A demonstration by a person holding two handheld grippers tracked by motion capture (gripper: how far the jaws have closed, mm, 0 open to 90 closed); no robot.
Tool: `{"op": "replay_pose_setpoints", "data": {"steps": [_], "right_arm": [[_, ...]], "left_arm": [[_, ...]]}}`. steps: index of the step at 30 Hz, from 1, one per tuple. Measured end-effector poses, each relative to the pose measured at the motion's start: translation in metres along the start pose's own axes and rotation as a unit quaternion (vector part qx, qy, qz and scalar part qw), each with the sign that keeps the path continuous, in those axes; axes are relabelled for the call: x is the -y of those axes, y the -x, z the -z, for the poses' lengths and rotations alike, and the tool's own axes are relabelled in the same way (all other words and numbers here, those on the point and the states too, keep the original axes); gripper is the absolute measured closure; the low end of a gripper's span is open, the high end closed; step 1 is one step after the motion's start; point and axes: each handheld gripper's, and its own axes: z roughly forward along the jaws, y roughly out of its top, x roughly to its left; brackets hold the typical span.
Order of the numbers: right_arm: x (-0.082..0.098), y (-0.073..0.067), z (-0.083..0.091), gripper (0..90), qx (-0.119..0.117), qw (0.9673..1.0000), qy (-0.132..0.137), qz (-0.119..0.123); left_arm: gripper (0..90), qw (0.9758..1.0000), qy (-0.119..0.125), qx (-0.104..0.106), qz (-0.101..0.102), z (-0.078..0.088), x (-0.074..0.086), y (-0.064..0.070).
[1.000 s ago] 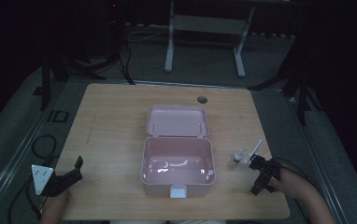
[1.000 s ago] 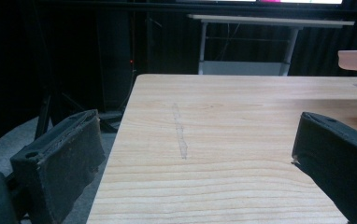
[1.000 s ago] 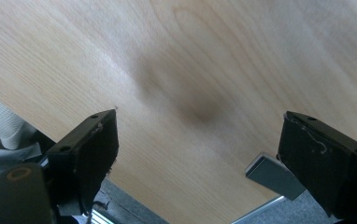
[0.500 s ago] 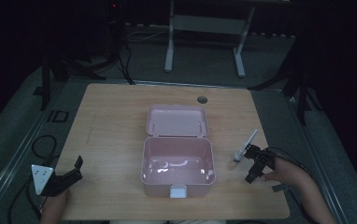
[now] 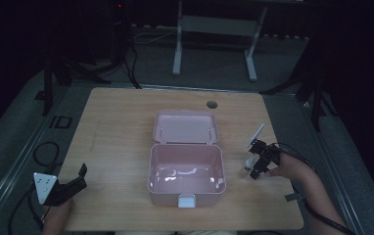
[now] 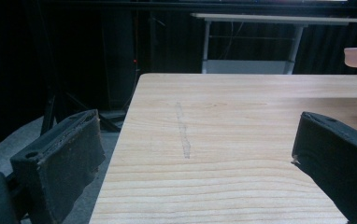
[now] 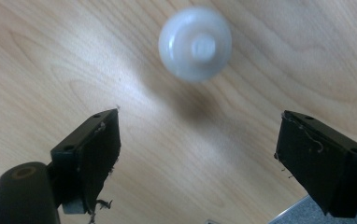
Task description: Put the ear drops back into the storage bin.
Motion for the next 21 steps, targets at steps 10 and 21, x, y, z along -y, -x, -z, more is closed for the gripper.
{"op": "replay_pose_setpoints", "data": {"steps": [10,21], "right_arm": [[-0.023,0.002,-0.002,24.1,-0.008,1.0000,-0.006,-0.003],[-0.037,0.006,-0.015,35.2,-0.020,0.9997,-0.014,0.002]], "left_arm": [[2.0,1.0000,0.001,0.003,0.001,0.000,0.000,-0.001],[2.0,1.0000,0.002,0.008,0.002,0.000,0.000,-0.001]]}}
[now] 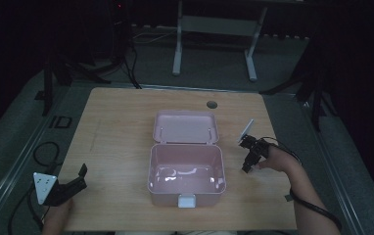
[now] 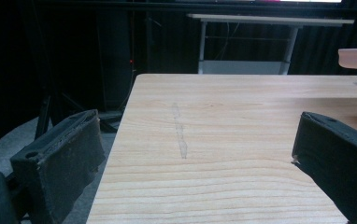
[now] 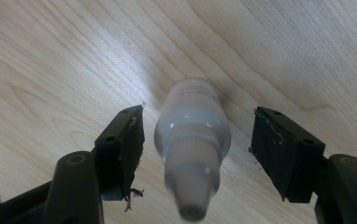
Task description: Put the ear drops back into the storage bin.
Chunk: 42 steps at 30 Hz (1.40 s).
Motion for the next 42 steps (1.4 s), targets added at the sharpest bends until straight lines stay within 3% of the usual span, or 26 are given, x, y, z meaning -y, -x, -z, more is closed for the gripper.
{"op": "replay_pose_setpoints", "data": {"steps": [5,18,25,32,39,42], "right_arm": [[-0.003,0.001,-0.006,42.4,-0.008,0.9999,-0.008,0.012],[-0.006,-0.002,-0.015,58.4,-0.003,0.9996,-0.020,0.022],[-0.005,-0.006,-0.007,59.3,0.002,0.9982,-0.020,0.056],[-0.001,-0.014,-0.003,59.4,0.005,0.9937,-0.032,0.107],[0.005,-0.021,0.000,59.4,0.015,0.9842,-0.039,0.172],[0.006,-0.024,0.001,59.4,0.015,0.9817,-0.044,0.185]], "left_arm": [[2.0,1.0000,0.000,-0.001,0.000,0.000,0.000,0.000],[2.0,1.0000,0.000,-0.002,0.001,0.000,0.000,0.000],[2.0,1.0000,0.000,-0.002,0.000,0.000,0.000,0.000],[2.0,1.0000,-0.001,-0.003,-0.001,0.000,0.000,0.000],[2.0,1.0000,-0.002,-0.003,-0.001,0.000,0.000,0.000],[2.0,1.0000,-0.001,-0.003,-0.001,0.000,0.000,0.000]]}}
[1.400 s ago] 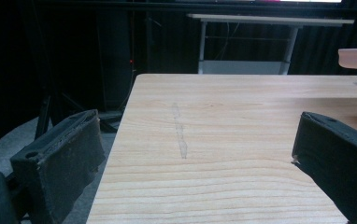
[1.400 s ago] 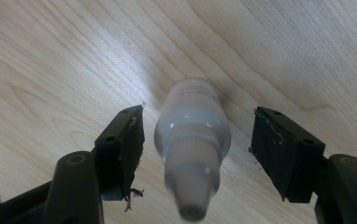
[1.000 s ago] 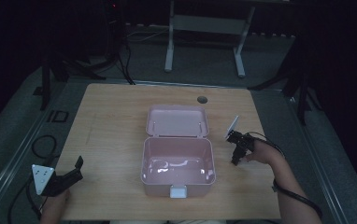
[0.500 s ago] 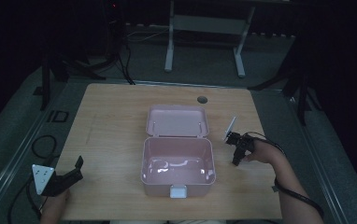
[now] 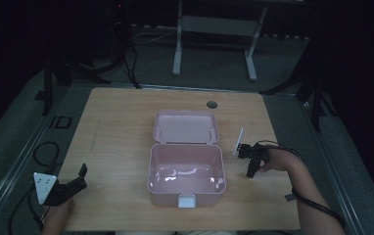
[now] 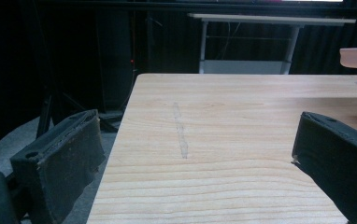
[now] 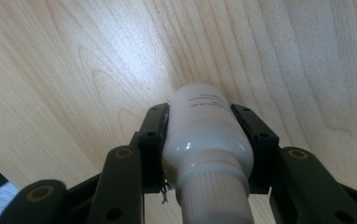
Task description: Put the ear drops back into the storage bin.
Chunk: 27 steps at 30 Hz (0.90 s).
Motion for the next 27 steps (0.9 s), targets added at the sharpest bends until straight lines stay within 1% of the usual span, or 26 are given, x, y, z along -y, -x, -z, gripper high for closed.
{"op": "replay_pose_setpoints", "data": {"steps": [1,3,7,9,10,12,14,16,17,18,20,23,24,25,27], "right_arm": [[0.000,-0.001,0.001,59.4,0.002,1.0000,0.000,0.001],[0.000,-0.002,0.001,59.4,-0.002,1.0000,-0.001,0.005],[0.002,-0.009,0.004,59.4,-0.001,0.9990,0.001,0.044],[0.002,-0.013,0.005,59.4,-0.002,0.9983,0.000,0.058],[0.003,-0.015,0.006,59.4,0.004,0.9976,-0.001,0.069],[0.003,-0.020,0.007,59.4,0.007,0.9958,-0.001,0.091],[0.005,-0.026,0.008,59.4,0.021,0.9925,-0.002,0.121],[0.006,-0.031,0.010,59.4,0.027,0.9893,-0.006,0.143],[0.007,-0.034,0.010,59.4,0.031,0.9879,-0.006,0.152],[0.008,-0.036,0.011,59.4,0.030,0.9870,-0.006,0.158],[0.009,-0.041,0.013,59.4,0.036,0.9841,-0.006,0.174],[0.011,-0.048,0.015,59.4,0.038,0.9797,-0.007,0.197],[0.012,-0.051,0.016,59.4,0.034,0.9783,-0.005,0.205],[0.012,-0.054,0.017,59.4,0.035,0.9769,-0.003,0.211],[0.012,-0.058,0.018,59.4,0.031,0.9749,0.004,0.220]], "left_arm": [[2.0,1.0000,0.000,0.000,0.000,0.000,0.000,0.000],[2.0,1.0000,0.000,0.000,0.000,0.000,0.000,0.000],[2.0,1.0000,0.000,0.000,0.000,0.000,0.000,0.000],[2.0,1.0000,-0.001,0.001,0.000,0.000,0.000,0.000],[2.0,1.0000,0.000,0.001,0.001,0.000,0.000,0.000],[2.0,1.0000,-0.001,0.001,0.001,0.000,0.000,0.000],[2.1,1.0000,0.000,0.001,0.001,0.000,0.000,0.000],[2.0,1.0000,0.000,0.000,0.001,0.000,0.000,0.000],[2.0,1.0000,0.001,-0.001,0.001,0.000,0.000,0.000],[2.0,1.0000,0.000,-0.001,0.000,0.000,0.000,0.000],[2.0,1.0000,0.000,-0.001,0.000,0.000,0.000,0.000],[2.0,1.0000,0.000,-0.001,0.000,0.000,0.000,0.000],[2.0,1.0000,0.000,-0.001,0.000,0.000,0.000,0.000],[2.0,1.0000,0.000,0.000,0.001,0.000,0.000,0.000],[2.0,1.0000,0.000,-0.001,0.001,0.000,0.000,0.000]]}}
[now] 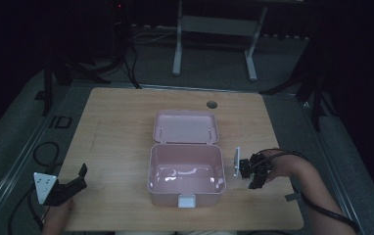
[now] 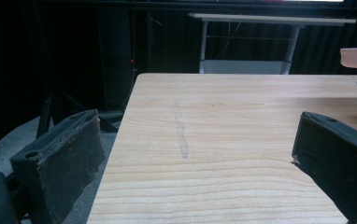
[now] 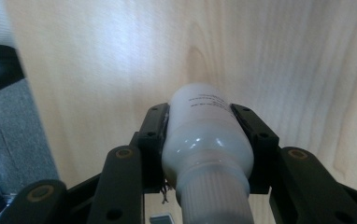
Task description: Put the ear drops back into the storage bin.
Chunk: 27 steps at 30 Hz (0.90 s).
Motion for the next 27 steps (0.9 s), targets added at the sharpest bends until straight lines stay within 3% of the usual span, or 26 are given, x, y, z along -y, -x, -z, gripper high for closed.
{"op": "replay_pose_setpoints", "data": {"steps": [4,20,27], "right_arm": [[-0.001,-0.003,0.001,59.4,0.001,1.0000,-0.001,0.008],[0.002,0.000,0.008,59.4,0.002,0.9996,-0.001,-0.028],[-0.002,-0.004,0.019,59.5,0.005,0.9998,0.000,-0.019]], "left_arm": [[2.0,1.0000,0.000,0.001,0.000,0.000,0.000,0.000],[2.0,1.0000,0.006,0.005,0.003,0.001,0.000,0.000],[2.0,0.9999,0.008,0.008,0.004,0.001,0.000,0.000]]}}
